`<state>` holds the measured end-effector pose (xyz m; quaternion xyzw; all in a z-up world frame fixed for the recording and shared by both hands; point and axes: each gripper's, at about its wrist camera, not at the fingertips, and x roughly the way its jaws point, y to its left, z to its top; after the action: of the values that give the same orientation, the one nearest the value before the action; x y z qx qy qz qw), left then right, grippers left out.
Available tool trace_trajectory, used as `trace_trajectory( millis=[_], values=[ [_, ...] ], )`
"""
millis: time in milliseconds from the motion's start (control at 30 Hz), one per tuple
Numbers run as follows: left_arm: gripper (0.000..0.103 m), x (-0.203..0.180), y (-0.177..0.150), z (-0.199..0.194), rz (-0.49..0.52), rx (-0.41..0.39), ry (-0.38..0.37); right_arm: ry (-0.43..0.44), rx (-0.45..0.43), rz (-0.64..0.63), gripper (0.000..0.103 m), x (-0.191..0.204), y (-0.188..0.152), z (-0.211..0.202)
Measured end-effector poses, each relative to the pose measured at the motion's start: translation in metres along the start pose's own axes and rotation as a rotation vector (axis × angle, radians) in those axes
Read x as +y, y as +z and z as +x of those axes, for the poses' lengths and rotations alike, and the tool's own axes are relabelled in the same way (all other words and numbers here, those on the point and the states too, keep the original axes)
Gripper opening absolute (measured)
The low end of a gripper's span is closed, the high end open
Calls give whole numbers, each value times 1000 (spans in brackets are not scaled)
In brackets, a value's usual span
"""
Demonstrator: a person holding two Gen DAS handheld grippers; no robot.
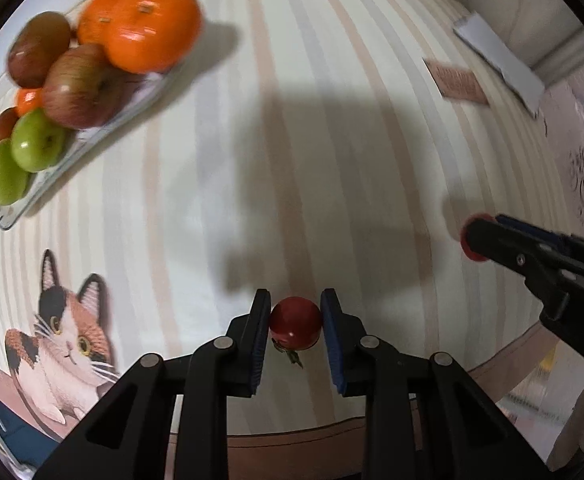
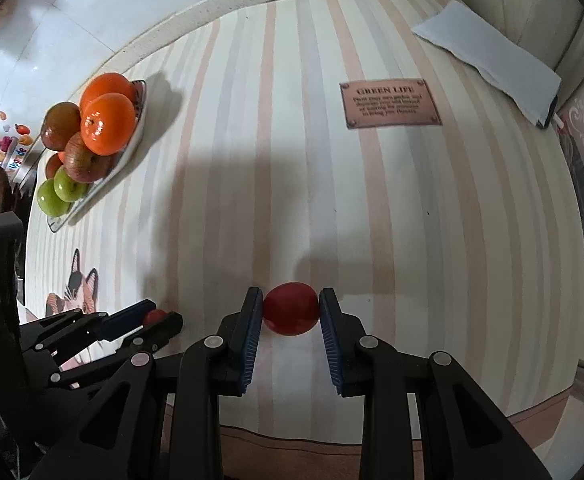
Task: Organize fruits
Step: 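Grasp a cherry tomato with the left tool while the right tool grasps another, then lower both cherry tomatoes onto the floral plate and open both tools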
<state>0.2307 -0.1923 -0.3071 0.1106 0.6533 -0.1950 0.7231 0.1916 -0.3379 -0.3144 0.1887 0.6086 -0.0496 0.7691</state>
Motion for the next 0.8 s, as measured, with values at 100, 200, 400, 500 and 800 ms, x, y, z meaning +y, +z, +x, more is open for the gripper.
trace_trajectory(
  millis=[100, 200, 400, 500, 800],
  values=[
    [23, 19, -4, -21, -54, -42, -6, 28, -19, -29, 31, 15, 6, -10],
    [23, 46, -5, -48, -135, -87, -21, 67, -34, -61, 31, 36, 15, -17],
    [23, 120, -28, -90, -290, -183, -21, 196, -56, -151, 31, 109, 38, -15],
    [23, 159, -23, -98, -362, -215, -2, 235, -69, -209, 31, 146, 45, -8],
    [23, 241, 9, -77, -503, -198, -39, 240, -71, -339, 31, 231, 67, 47]
  ],
)
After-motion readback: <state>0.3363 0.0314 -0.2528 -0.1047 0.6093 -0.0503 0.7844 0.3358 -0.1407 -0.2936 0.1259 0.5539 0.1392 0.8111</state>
